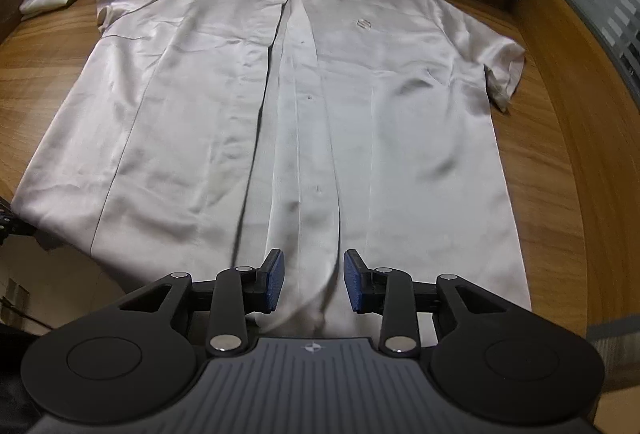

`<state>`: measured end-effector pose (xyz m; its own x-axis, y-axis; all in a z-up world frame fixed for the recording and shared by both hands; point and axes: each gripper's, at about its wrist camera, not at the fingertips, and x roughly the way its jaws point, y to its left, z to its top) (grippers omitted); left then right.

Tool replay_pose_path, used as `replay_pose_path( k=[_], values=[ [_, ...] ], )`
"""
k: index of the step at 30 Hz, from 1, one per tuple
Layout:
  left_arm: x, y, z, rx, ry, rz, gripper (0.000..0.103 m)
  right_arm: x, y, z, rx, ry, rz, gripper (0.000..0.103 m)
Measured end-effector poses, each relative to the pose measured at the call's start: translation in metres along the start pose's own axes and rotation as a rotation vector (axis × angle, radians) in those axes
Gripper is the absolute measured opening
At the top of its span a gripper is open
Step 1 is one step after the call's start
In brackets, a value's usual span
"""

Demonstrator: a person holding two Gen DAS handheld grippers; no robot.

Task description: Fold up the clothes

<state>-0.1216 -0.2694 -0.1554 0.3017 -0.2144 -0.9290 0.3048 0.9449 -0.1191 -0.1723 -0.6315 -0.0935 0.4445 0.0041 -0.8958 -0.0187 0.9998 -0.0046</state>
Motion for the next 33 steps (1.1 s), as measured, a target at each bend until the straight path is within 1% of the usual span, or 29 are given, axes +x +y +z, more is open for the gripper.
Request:
replay_pose_path(
  k=[6, 9, 12, 13, 14, 15, 16, 18, 20, 21, 23, 27, 29, 32, 33],
  values=[
    [-0.011, 0.009, 0.005, -0.002, 0.009, 0.046, 0.003, 0.007, 0.006, -0.014, -0.002, 0.031, 0.028, 0.037],
    [-0.011, 0.013, 0.004, 0.003, 0.027, 0.065, 0.007, 0.017, 0.009, -0.015, 0.03, 0.052, 0.037, 0.037],
    [-0.015, 0.016, 0.004, -0.006, 0.035, 0.06, 0.014, 0.025, 0.007, -0.014, 0.078, 0.062, 0.056, 0.037],
    [-0.018, 0.017, 0.003, -0.01, 0.036, 0.054, 0.016, 0.028, 0.006, -0.013, 0.09, 0.065, 0.058, 0.034],
    [-0.021, 0.018, 0.003, -0.015, 0.037, 0.048, 0.017, 0.03, 0.005, -0.013, 0.098, 0.066, 0.058, 0.029],
    [-0.024, 0.02, 0.001, -0.021, 0.039, 0.041, 0.018, 0.032, 0.005, -0.012, 0.104, 0.066, 0.057, 0.012],
    [-0.028, 0.021, 0.0, -0.024, 0.039, 0.038, 0.018, 0.032, 0.005, -0.011, 0.105, 0.063, 0.052, 0.002],
    [-0.035, 0.022, -0.001, -0.026, 0.037, 0.039, 0.018, 0.029, 0.005, -0.008, 0.103, 0.047, 0.055, 0.002],
    [-0.041, 0.022, -0.002, -0.023, 0.029, 0.045, 0.018, 0.022, 0.008, -0.005, 0.088, 0.023, 0.083, 0.002],
    [-0.045, 0.022, -0.002, -0.022, 0.023, 0.049, 0.018, 0.018, 0.011, -0.003, 0.07, 0.011, 0.107, 0.002],
    [-0.049, 0.023, 0.001, -0.024, 0.013, 0.049, 0.018, 0.01, 0.023, 0.0, -0.004, -0.005, 0.168, 0.002],
    [-0.055, 0.022, 0.008, -0.02, -0.002, 0.044, 0.018, 0.008, 0.058, 0.0, -0.191, 0.009, 0.235, 0.002],
    [-0.057, 0.018, 0.013, -0.011, -0.012, 0.042, 0.018, 0.013, 0.071, -0.002, -0.259, 0.025, 0.246, 0.002],
    [-0.06, 0.012, 0.021, 0.003, -0.03, 0.034, 0.018, 0.022, 0.083, -0.003, -0.307, 0.048, 0.256, 0.003],
    [-0.061, 0.01, 0.023, 0.009, -0.036, 0.034, 0.018, 0.023, 0.083, -0.003, -0.309, 0.051, 0.26, 0.007]
  ],
)
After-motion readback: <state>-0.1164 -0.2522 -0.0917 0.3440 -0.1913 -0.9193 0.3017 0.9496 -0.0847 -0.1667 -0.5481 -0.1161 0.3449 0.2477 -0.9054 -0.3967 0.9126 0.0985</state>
